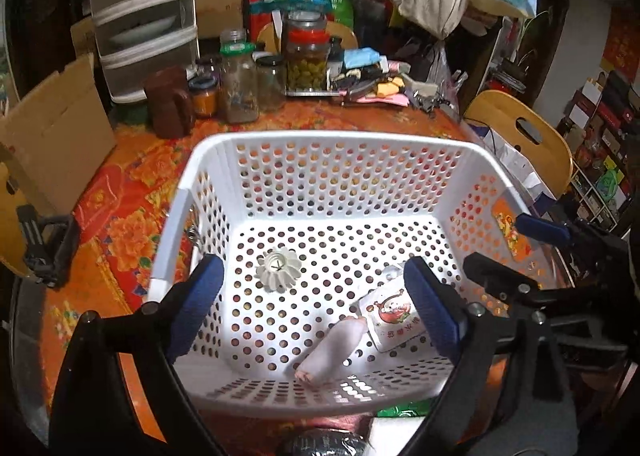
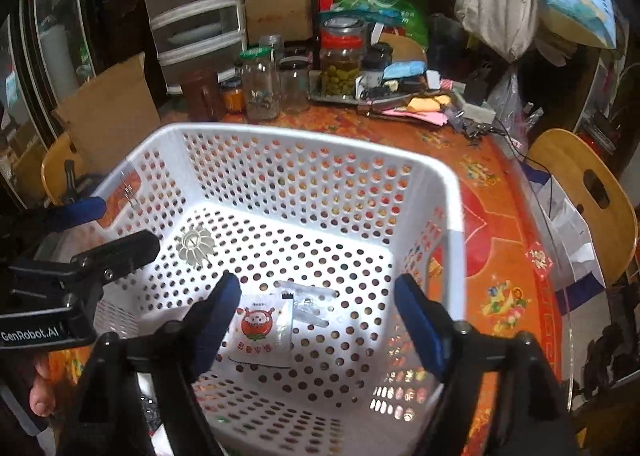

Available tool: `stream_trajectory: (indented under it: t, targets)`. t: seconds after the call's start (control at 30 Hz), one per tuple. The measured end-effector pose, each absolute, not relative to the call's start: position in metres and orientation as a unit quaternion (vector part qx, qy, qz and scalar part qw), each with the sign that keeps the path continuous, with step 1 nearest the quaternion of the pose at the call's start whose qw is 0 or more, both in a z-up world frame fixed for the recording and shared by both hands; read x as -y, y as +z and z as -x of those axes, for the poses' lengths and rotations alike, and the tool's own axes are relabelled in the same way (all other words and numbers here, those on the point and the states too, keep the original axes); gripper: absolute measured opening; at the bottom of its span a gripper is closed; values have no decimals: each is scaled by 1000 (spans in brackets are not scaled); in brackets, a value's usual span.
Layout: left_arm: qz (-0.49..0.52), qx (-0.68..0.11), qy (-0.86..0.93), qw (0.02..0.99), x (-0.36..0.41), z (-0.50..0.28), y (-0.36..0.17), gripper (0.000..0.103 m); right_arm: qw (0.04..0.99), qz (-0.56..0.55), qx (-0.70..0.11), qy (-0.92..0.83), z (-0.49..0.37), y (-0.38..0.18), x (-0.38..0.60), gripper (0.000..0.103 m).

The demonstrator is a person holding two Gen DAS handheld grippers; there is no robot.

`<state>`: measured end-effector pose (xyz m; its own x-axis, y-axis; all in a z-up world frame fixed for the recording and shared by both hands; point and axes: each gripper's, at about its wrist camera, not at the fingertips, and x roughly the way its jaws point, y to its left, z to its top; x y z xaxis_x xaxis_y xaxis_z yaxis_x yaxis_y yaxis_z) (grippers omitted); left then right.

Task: Organize soft objects
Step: 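Lower towel and packet into the basket and open both grippers, then withdraw both grippers from the basket toward the remaining items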

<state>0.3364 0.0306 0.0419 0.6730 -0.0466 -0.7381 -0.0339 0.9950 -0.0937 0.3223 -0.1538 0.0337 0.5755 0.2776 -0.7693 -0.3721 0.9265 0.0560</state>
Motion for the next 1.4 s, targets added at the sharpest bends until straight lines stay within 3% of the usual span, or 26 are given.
stream_trajectory:
  t: [0.23, 0.7, 1.4]
  targets:
    - [22, -361, 9, 932, -25, -296, 70, 98, 901, 36, -391, 187, -300, 54, 175, 103]
    - [40, -310, 19, 950, -38, -191, 98, 100, 922, 21, -329, 200, -230, 78, 195, 103]
    - [50, -293, 48, 954, -44, -87, 55, 103, 932, 18, -287, 218, -115, 52, 206, 103]
